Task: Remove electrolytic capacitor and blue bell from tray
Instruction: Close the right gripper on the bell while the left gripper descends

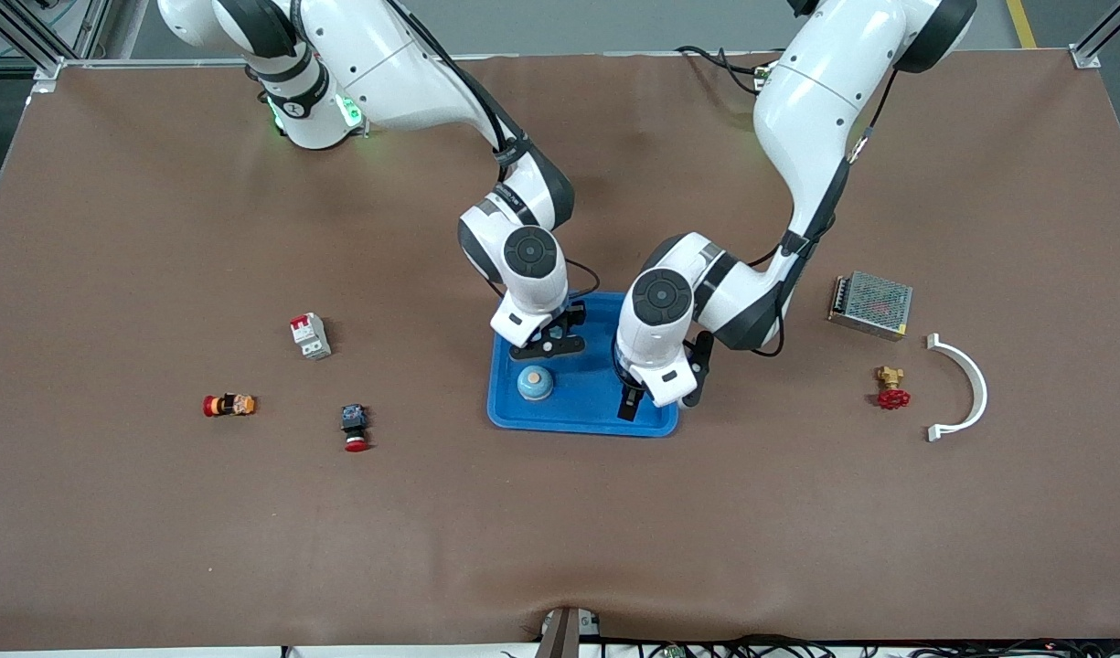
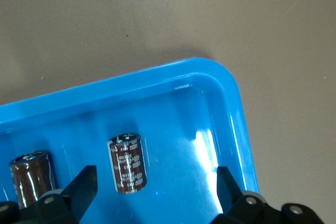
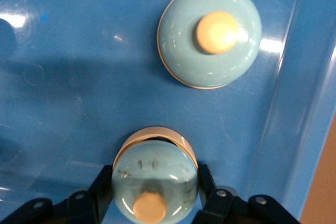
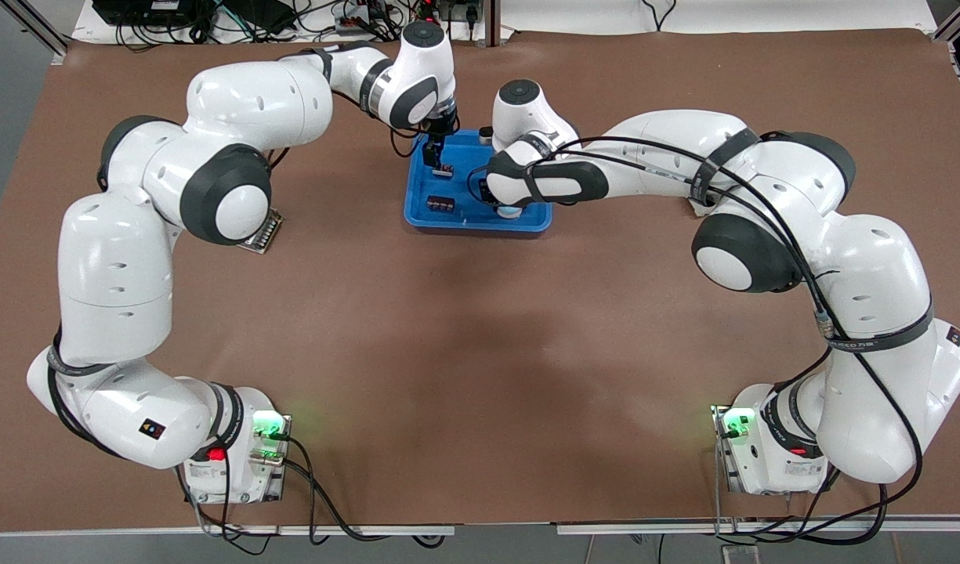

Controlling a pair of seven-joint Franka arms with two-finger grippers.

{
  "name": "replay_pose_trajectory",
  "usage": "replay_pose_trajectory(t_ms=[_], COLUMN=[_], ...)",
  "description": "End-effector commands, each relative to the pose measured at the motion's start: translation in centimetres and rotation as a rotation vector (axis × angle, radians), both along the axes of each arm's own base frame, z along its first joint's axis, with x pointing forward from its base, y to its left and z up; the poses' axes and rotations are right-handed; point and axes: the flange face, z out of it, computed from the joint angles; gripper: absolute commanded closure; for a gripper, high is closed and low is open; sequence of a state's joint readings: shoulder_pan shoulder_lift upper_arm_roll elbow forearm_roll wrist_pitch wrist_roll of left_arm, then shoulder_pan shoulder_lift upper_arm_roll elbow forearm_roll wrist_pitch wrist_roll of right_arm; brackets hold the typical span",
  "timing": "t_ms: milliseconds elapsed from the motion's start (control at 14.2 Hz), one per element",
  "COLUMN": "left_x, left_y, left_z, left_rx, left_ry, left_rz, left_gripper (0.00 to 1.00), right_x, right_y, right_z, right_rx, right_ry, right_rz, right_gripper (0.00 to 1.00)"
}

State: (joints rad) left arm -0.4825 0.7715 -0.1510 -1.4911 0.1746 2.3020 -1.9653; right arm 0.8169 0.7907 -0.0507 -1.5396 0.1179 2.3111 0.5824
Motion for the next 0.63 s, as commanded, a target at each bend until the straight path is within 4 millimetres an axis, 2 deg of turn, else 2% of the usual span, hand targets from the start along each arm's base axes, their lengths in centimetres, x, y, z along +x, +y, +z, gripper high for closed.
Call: replay_pose_trajectory(t_ms=[0, 70, 211, 352, 564], left_x=[0.3, 0.1, -0.3, -1.0, -1.6], left_y=[0.1, 0.1, 0.3, 0.4, 0.1], left_z=[0.0, -0.1, -0.6, -1.2, -1.8], left_rx=[0.025, 0.033, 0.058, 0.072, 0.079], left_ry=[-0.011, -0.004, 0.014, 0.026, 0.036], left_rz=[0.044, 0.046, 0.048, 0.043, 0.039], left_gripper=[0.00, 0.00, 0.00, 0.00, 0.00], right_x=[-0.1, 0.0, 0.3, 0.8, 1.9], right_y=[0.2, 0.3, 0.2, 0.0, -0.1], right_z=[0.0, 0.3, 1.0, 2.5, 7.4], right_rx=[-0.007, -0.006, 0.000, 0.011, -0.022], right_ry=[-0.016, -0.014, -0.016, -0.012, 0.044], right_rz=[0.001, 0.000, -0.004, -0.014, -0.014], right_gripper=[0.51, 0.54, 0.54, 0.54, 0.54])
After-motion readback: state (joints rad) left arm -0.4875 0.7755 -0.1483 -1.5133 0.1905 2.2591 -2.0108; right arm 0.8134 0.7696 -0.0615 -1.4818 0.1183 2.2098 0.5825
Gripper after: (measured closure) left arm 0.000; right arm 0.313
